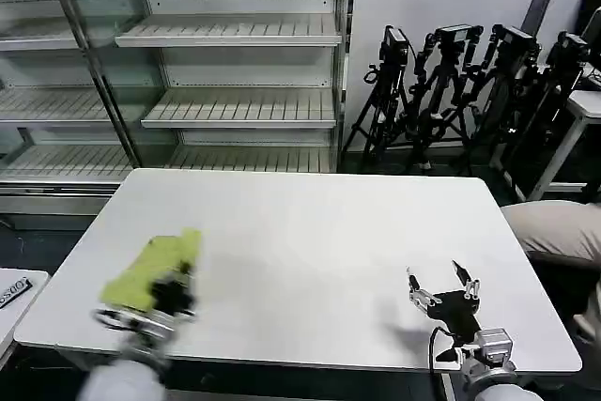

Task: Fold and organize the clothes.

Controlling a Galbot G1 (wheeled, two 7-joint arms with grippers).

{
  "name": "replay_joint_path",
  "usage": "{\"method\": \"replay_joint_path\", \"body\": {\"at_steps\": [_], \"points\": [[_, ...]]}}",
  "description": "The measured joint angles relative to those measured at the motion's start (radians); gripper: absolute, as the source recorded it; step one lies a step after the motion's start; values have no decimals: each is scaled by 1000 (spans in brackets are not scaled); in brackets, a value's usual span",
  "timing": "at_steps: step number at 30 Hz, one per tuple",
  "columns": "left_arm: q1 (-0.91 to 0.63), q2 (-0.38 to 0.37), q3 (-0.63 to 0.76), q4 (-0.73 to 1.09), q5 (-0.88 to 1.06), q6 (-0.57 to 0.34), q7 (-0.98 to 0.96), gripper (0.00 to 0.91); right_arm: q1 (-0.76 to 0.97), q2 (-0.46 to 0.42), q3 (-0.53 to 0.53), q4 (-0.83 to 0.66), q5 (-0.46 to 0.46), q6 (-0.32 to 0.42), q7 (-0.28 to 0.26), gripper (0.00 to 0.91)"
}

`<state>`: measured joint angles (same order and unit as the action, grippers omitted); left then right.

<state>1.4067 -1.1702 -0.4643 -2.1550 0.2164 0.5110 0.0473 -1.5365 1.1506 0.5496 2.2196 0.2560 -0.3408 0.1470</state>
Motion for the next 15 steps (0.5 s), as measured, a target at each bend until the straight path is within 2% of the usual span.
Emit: {"method": "replay_joint_path", "body": {"at_steps": [4,7,15], "points": [[-38,-107,190,36,28,11,-45,20,1,-1,0,1,0,7,-2,907],[-79,-180,280,62,1,25,-89,20,9,0,-1,1,1,16,-9,907],[-196,-333,391,137,-131,47,-237,30,66,-3,2,-14,9,28,-24,907]]}}
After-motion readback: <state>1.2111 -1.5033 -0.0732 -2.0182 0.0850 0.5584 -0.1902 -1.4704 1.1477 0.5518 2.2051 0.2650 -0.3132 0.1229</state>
